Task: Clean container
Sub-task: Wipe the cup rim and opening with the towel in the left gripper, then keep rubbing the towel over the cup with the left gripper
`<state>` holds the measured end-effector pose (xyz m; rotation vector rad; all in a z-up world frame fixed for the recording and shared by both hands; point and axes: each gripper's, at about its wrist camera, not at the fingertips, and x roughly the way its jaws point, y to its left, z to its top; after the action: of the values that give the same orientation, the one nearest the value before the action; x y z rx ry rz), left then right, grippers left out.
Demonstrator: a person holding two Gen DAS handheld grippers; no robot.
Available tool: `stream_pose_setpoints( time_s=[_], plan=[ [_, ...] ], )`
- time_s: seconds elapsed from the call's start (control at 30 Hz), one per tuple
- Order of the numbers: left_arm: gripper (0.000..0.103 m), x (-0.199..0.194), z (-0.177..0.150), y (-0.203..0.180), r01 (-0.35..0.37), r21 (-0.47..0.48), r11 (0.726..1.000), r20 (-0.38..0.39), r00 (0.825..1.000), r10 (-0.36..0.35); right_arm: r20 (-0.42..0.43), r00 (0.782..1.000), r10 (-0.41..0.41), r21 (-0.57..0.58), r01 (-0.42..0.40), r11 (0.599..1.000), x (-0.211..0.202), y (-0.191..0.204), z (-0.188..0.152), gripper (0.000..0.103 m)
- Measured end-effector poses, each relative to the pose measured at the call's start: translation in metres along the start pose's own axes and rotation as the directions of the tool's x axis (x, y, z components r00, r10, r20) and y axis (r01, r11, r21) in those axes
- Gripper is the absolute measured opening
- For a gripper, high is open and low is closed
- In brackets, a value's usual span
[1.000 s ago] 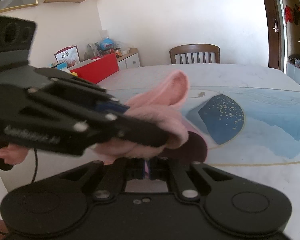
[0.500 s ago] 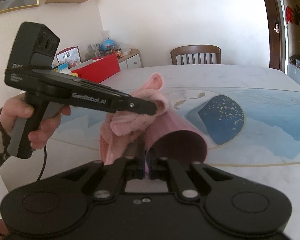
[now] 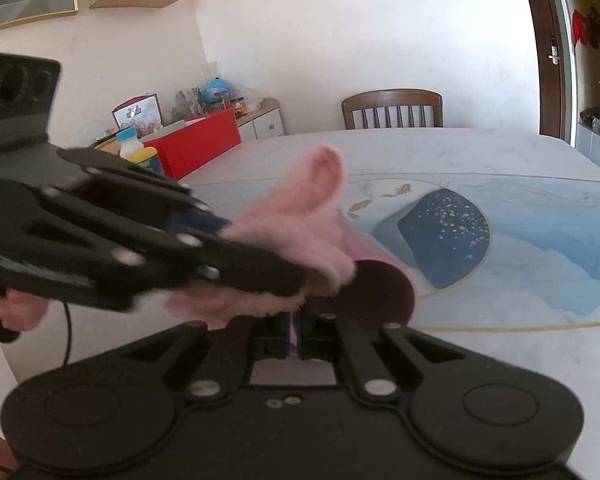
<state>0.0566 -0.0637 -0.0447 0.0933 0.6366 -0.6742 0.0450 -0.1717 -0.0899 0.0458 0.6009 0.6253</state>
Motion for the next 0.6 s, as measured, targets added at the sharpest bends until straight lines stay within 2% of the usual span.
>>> stream_pose_setpoints(
  time_s=[0.07, 0.33, 0.43, 0.6],
  plan=[
    [0.012, 0.001, -0.001, 0.01, 0.02, -0.049, 0.999, 0.005, 1.0, -0.02, 0.0, 1.0, -0.003, -0.003, 0.003, 1.0, -0.001, 0.0, 0.0, 0.003],
    [0.012, 0.005, -0.009, 0.043, -0.063, -0.121, 0.991, -0.001, 0.998, 0.063, 0.002, 1.0, 0.0, -0.003, 0.0, 1.0, -0.002, 0.0, 0.0, 0.003],
    [0.012, 0.011, -0.013, 0.055, -0.099, -0.149, 0.984, -0.027, 0.995, 0.096, 0.002, 1.0, -0.001, -0.003, 0.001, 1.0, -0.002, 0.0, -0.001, 0.003],
    [0.012, 0.016, -0.023, 0.068, -0.103, -0.191, 0.976, -0.052, 0.994, 0.094, 0.005, 1.0, -0.009, -0.015, 0.009, 1.0, -0.003, 0.001, -0.001, 0.003]
  ],
)
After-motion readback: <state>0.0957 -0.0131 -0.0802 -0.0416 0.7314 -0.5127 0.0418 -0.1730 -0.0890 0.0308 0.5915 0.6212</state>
